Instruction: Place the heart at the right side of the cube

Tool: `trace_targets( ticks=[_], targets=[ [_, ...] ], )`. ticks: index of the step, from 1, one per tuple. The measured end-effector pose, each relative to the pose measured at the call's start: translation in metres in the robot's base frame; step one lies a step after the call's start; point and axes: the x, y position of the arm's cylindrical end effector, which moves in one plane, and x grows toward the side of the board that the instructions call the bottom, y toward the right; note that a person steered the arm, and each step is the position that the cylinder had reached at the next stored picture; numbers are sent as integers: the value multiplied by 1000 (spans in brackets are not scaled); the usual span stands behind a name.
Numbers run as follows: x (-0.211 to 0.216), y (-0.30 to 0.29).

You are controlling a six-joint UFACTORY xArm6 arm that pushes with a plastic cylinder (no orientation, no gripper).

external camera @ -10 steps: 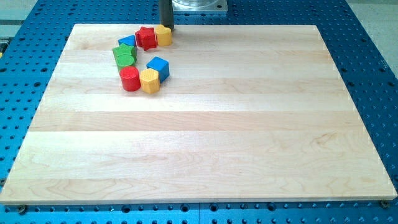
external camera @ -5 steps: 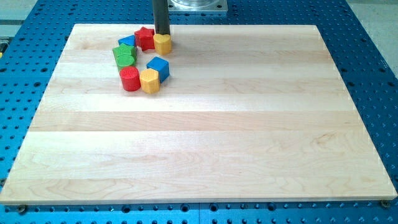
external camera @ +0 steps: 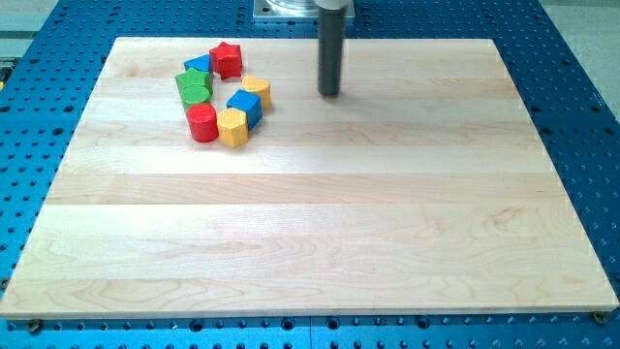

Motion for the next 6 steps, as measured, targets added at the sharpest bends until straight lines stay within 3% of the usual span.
trace_targets(
  ticks=[4,5,6],
  targets=[
    [-6,75],
    [-57,30],
    [-59,-54]
  ],
)
